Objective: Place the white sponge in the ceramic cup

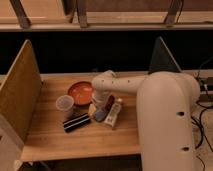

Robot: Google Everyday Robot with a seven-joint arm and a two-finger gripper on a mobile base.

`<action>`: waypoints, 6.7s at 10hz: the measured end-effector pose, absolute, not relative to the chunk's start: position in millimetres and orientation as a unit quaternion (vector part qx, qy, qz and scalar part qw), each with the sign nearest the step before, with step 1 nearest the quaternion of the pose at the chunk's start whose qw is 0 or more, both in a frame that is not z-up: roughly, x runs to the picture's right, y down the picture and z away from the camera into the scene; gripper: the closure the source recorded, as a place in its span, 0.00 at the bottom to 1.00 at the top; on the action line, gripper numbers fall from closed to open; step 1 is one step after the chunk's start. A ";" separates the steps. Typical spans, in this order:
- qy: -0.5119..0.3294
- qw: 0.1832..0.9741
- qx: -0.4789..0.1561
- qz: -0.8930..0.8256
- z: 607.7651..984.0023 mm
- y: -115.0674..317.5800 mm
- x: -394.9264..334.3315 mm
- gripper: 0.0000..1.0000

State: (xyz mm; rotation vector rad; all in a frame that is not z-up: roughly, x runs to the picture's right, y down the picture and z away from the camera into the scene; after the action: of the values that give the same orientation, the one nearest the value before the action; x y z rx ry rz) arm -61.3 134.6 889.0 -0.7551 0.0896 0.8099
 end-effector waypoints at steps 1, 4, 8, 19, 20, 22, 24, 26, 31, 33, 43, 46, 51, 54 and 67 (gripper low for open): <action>0.041 0.850 -0.361 0.383 890.0 135.7 -65.2 0.35; 0.039 0.853 -0.362 0.374 893.2 135.5 -74.1 0.44; 0.050 0.854 -0.362 0.371 894.5 141.4 -70.1 0.77; 0.046 0.824 -0.317 0.468 881.5 116.8 -29.3 1.00; 0.042 0.819 -0.306 0.483 877.1 110.7 -24.2 1.00; 0.026 0.813 -0.269 0.516 862.3 84.9 -7.4 1.00; -0.004 0.815 -0.231 0.532 844.8 47.1 1.0 1.00; -0.050 0.829 -0.196 0.521 826.4 -0.4 -12.0 1.00; -0.181 0.868 -0.149 0.438 788.1 -83.5 -81.2 1.00; -0.245 0.871 -0.133 0.405 760.3 -113.0 -107.8 1.00; -0.286 0.855 -0.180 0.394 754.2 -92.2 -152.1 1.00; -0.302 0.845 -0.208 0.390 743.7 -78.0 -181.2 1.00; -0.315 0.824 -0.270 0.386 738.7 -33.9 -213.3 1.00; -0.315 0.812 -0.305 0.385 749.6 -9.6 -226.7 1.00; -0.364 0.791 -0.328 0.367 787.5 -7.2 -263.6 0.78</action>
State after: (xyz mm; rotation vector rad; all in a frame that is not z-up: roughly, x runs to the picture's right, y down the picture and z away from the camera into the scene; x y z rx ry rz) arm -263.6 -7.2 787.5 -0.7060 -0.7836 0.7899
